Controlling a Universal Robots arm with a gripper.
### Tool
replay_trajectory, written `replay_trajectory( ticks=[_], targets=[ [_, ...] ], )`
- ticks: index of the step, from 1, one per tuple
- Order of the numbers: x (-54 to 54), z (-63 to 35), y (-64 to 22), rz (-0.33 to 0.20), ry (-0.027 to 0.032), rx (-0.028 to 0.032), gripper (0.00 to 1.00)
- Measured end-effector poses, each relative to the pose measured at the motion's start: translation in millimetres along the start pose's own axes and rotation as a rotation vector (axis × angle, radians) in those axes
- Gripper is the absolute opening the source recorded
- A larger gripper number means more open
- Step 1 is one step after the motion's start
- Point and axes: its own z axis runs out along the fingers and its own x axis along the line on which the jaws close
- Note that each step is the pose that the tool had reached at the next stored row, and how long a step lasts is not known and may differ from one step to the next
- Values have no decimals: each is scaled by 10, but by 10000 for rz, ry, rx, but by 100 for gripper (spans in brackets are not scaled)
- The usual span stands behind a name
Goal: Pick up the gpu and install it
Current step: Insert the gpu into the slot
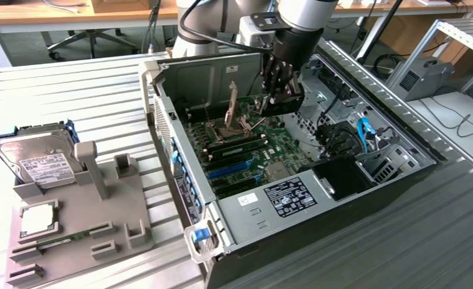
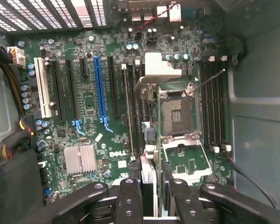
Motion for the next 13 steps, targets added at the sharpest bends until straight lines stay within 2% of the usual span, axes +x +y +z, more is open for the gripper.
replay_trajectory(
  ticks=[13],
  targets=[
    [20,43,11,0,0,0,28]
  ],
)
